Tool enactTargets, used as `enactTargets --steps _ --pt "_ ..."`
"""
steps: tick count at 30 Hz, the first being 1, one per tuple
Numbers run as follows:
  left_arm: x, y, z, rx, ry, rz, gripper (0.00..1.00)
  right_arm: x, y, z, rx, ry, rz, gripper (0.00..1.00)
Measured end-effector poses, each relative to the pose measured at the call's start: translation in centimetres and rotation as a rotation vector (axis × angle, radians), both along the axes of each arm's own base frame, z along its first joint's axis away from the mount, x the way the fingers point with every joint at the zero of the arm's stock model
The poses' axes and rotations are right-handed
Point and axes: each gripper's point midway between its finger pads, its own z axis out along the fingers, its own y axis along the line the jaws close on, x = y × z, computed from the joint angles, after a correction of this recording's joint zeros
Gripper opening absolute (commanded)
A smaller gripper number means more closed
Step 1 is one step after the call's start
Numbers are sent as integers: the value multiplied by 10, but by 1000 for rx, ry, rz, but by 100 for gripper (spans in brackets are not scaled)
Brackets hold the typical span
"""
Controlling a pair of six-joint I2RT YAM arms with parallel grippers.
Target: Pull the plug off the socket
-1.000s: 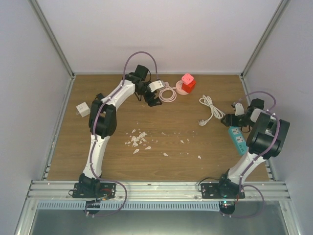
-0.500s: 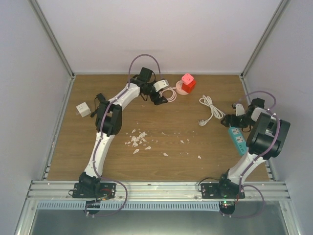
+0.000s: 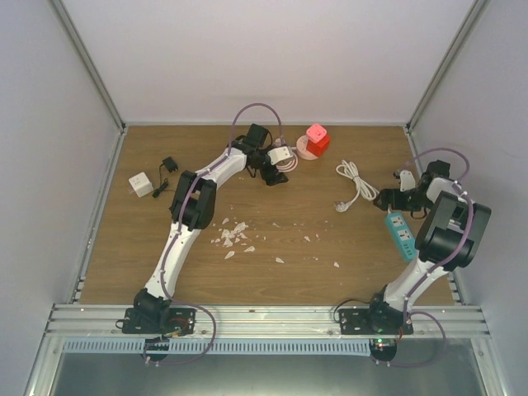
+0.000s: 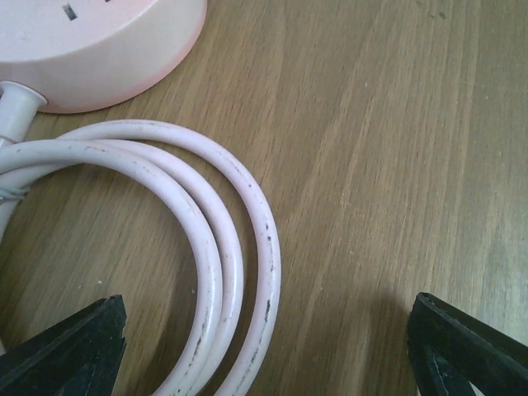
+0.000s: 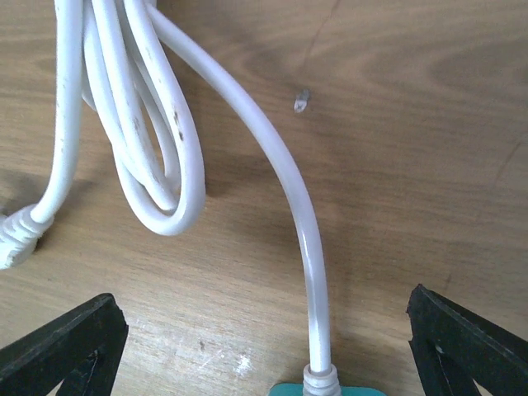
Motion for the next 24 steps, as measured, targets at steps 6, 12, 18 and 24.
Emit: enactTargets --steps 6,12,18,24 --pt "-4 4 -3 28 4 -18 86 10 -1 13 9 -41 14 98" --pt "-18 13 -4 73 14 -49 78 17 3 22 30 -78 39 100" --pt "-48 29 -5 120 46 -86 71 23 7 32 51 -116 65 100" --pt "-80 44 -7 157 64 -134 65 24 17 35 77 -130 97 100"
